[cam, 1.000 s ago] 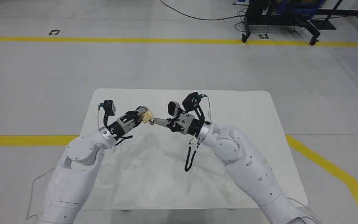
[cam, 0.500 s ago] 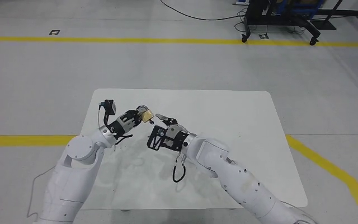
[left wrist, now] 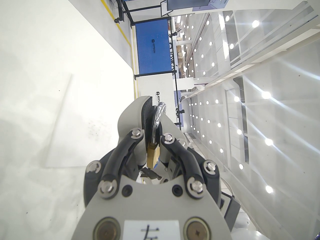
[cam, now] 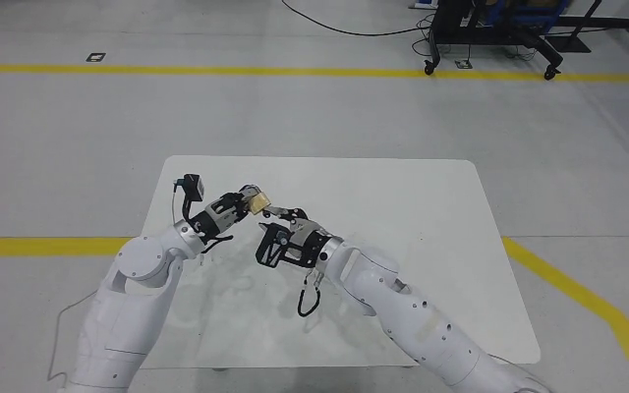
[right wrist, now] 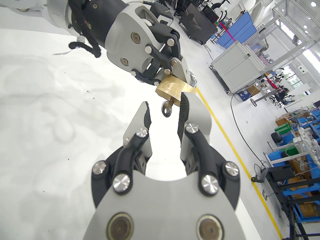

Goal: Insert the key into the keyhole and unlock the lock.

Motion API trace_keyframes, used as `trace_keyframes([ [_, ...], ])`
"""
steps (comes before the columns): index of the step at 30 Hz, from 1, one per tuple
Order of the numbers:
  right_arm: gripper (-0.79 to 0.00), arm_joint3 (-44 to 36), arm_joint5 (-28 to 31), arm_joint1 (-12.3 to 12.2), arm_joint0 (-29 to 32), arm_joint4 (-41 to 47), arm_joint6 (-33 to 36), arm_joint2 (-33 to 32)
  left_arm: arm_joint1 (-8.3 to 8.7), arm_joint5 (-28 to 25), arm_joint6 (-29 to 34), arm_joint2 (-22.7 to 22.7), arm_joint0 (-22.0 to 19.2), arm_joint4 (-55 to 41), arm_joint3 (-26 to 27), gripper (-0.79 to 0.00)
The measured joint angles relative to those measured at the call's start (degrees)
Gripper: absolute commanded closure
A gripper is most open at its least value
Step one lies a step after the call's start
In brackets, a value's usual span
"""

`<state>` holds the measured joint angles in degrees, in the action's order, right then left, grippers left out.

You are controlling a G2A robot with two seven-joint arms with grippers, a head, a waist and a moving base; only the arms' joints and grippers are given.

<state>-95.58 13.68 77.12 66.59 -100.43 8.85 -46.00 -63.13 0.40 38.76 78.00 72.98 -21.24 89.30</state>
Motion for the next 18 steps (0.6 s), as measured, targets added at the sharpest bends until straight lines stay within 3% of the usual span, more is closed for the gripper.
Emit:
trace_keyframes([
  [5,0.0,0.35,-0.34,0.21,0.14,0.3,-0.56,-0.16,-0.01,0.01,0.01,-0.1,0.09,0.13,0.25,0.0],
  [13,0.0,1.58,0.71,0.61,0.04,5.7,-2.22,-1.73,0.01,-0.37,0.61,-0.03,0.37,0.08,0.6,0.0],
  [18,0.0,2.3,7.78,0.21,1.17,18.37,-8.07,-6.24,0.05,-1.28,1.25,0.13,0.66,0.01,0.87,0.0],
])
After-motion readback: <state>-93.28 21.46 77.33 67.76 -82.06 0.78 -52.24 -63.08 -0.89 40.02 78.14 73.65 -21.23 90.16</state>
